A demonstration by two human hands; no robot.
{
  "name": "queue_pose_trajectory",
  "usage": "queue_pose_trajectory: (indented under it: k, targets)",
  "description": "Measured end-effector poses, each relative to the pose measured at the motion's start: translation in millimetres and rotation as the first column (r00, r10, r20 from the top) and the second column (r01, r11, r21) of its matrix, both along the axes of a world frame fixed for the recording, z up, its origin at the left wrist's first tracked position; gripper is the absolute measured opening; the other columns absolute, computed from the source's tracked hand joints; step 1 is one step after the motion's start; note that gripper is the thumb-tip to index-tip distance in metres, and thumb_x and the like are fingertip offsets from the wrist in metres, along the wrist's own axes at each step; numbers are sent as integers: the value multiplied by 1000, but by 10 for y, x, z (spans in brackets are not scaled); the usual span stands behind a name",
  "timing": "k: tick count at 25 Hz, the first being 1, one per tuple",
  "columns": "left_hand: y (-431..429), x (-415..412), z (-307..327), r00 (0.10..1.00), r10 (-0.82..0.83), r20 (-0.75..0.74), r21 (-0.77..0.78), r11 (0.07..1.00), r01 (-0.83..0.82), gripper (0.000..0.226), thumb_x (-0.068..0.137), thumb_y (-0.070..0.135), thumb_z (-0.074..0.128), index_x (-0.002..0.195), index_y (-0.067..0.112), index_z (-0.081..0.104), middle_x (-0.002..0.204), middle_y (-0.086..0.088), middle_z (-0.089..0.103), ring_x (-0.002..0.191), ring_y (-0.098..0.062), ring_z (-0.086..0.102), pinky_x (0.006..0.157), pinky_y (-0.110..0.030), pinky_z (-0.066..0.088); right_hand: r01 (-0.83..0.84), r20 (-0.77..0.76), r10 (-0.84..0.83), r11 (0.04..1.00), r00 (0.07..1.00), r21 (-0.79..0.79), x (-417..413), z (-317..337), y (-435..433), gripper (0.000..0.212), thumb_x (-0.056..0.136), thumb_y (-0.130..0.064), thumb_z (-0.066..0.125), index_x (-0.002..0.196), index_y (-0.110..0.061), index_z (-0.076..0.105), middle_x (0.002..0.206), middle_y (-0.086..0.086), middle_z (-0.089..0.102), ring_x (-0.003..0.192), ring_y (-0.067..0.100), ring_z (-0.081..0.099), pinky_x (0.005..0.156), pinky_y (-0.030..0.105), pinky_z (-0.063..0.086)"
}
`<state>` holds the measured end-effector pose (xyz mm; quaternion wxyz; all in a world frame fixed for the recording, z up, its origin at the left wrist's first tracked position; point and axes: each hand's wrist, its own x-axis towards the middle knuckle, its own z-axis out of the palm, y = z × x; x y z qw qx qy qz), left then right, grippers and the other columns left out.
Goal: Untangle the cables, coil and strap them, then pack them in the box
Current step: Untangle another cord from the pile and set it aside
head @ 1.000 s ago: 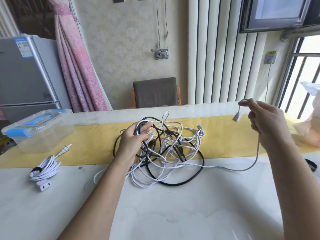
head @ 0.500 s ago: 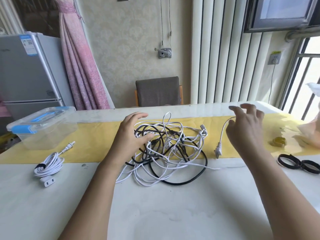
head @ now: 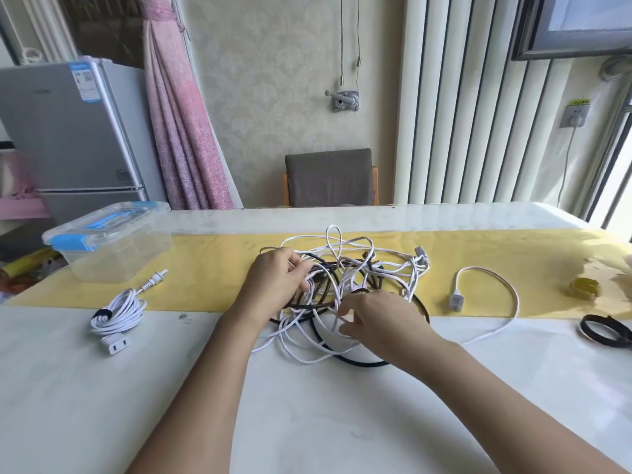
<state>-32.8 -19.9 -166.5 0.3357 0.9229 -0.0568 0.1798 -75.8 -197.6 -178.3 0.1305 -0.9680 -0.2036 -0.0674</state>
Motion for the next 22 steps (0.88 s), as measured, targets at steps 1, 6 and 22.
queue_pose_trajectory:
  k: [1, 6, 22]
  targets:
    - [1, 12, -20, 999, 34, 31, -50, 998, -33, 20, 91, 26, 60, 73, 18, 57, 57, 10, 65, 57, -9, 55, 59, -27, 41, 2, 13, -2, 1000, 1000, -26, -14, -11, 16, 26, 94, -33, 54, 117, -25, 61, 108, 1, 67, 103, 25, 59, 74, 29, 43]
    - [79, 60, -47, 928, 290, 233, -232, 944, -236, 19, 92, 23, 60, 75, 17, 56, 61, 9, 61, 68, -21, 61, 67, -31, 42, -42, 100, 12, 952, 995, 303, 10, 102, -99, 12, 93, -17, 54, 89, -15, 65, 73, -3, 62, 69, 13, 53, 62, 24, 39]
    - [-195, -191, 13, 876, -432, -215, -85, 902, 423, 51, 74, 47, 74, 120, 32, 56, 122, 20, 58, 115, 6, 52, 98, -15, 39, -88, 115, -73, 306, 991, 948, 8, 528, -461, 18, 98, -8, 46, 82, -7, 55, 79, 0, 73, 49, 16, 30, 46, 24, 30]
